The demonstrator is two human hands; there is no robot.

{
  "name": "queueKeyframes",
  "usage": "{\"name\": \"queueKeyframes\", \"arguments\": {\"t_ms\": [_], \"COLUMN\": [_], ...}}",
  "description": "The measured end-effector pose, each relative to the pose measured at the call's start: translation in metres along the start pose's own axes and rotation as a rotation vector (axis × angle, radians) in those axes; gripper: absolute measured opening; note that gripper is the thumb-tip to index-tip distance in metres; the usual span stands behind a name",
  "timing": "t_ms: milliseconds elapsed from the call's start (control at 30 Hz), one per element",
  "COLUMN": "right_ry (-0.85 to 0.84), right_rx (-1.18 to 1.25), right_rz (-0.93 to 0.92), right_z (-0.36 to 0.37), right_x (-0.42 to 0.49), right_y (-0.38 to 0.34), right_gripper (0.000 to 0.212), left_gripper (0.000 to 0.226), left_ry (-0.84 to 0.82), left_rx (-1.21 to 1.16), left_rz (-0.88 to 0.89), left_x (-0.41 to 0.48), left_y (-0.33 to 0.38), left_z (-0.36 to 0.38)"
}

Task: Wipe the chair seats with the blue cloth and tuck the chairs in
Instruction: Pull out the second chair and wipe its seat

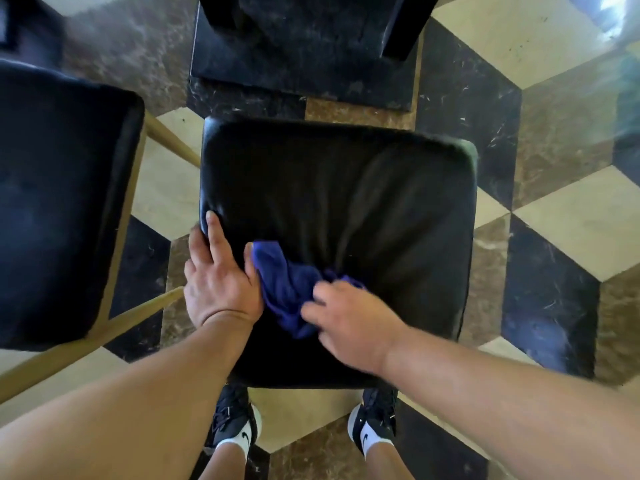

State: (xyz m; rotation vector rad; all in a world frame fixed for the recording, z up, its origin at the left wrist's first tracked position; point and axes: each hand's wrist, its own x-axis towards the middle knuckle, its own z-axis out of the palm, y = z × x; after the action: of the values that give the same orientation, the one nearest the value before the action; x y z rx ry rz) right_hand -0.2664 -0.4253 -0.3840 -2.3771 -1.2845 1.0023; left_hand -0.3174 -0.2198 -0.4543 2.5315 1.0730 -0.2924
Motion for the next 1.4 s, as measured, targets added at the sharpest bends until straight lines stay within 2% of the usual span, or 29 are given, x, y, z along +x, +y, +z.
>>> {"name": "queueKeyframes", "arguments": {"t_ms": [67,133,233,267,333,433,533,600,633,700,733,833,900,1000,1100,1167,1233,1267,1333,1400], "right_ry": [-0.177,-0.193,-0.156,-0.093,0.058,0.309,0.528,0.615,0.639,0.656,0.640,0.514,0.406,0.249,0.040,-0.097,-0.200,-0.231,-0.233,-0.129], "right_rx": [-0.048,-0.062,-0.196,-0.226,-0.204,0.043,0.209,0.298,0.326,0.329,0.318,0.267,0.257,0.216,0.158,0.139,0.062,0.011,-0.100,-0.185], "right_rz": [-0.145,-0.231,-0.302,-0.273,-0.089,0.328,0.554,0.605,0.618,0.604,0.573,0.437,0.363,0.239,0.021,-0.120,-0.240,-0.272,-0.257,-0.157], "right_z": [0.015,0.016,0.008,0.004,-0.008,-0.041,-0.072,-0.088,-0.094,-0.099,-0.098,-0.073,-0.048,-0.007,0.027,0.035,0.029,0.022,0.002,-0.024], "right_x": [-0.026,-0.034,-0.021,-0.015,0.004,0.042,0.096,0.137,0.156,0.187,0.196,0.196,0.176,0.133,0.084,0.057,0.034,0.025,0.010,0.003], "right_y": [-0.007,-0.002,0.007,0.010,0.019,0.032,0.035,0.028,0.023,0.009,-0.001,-0.037,-0.061,-0.091,-0.104,-0.094,-0.071,-0.056,-0.022,0.018], "right_gripper": [0.028,0.033,0.022,0.020,0.027,0.026,0.024,0.026,0.028,0.028,0.027,0.021,0.018,0.014,0.015,0.015,0.016,0.018,0.022,0.023], "left_gripper": [0.077,0.077,0.077,0.077,0.077,0.075,0.069,0.061,0.059,0.059,0.063,0.077,0.077,0.073,0.074,0.076,0.060,0.056,0.065,0.072], "left_ry": [0.006,0.013,0.005,-0.006,-0.052,-0.150,-0.180,-0.182,-0.200,-0.318,-0.401,-0.504,-0.518,-0.486,-0.479,-0.398,-0.301,-0.269,-0.221,-0.181], "left_rx": [0.003,0.001,-0.005,-0.006,-0.017,-0.107,-0.301,-0.462,-0.566,-0.841,-0.961,-1.054,-1.092,-0.988,-0.881,-0.693,-0.456,-0.347,-0.171,-0.038], "left_rz": [-0.006,-0.016,-0.024,-0.026,-0.044,-0.077,-0.124,-0.241,-0.357,-0.616,-0.692,-0.680,-0.657,-0.684,-0.675,-0.576,-0.394,-0.298,-0.157,-0.104], "left_x": [0.001,0.001,0.002,0.001,0.002,0.003,0.009,0.018,0.027,0.047,0.056,0.072,0.075,0.070,0.064,0.059,0.050,0.042,0.015,-0.018], "left_y": [0.001,0.001,-0.001,0.000,0.002,0.003,0.007,0.012,0.015,0.018,0.016,0.014,0.017,0.022,0.027,0.030,0.029,0.028,0.025,0.022], "left_z": [0.000,0.001,0.001,-0.001,-0.008,-0.022,-0.042,-0.060,-0.069,-0.088,-0.095,-0.111,-0.113,-0.110,-0.104,-0.097,-0.084,-0.074,-0.052,-0.031]}}
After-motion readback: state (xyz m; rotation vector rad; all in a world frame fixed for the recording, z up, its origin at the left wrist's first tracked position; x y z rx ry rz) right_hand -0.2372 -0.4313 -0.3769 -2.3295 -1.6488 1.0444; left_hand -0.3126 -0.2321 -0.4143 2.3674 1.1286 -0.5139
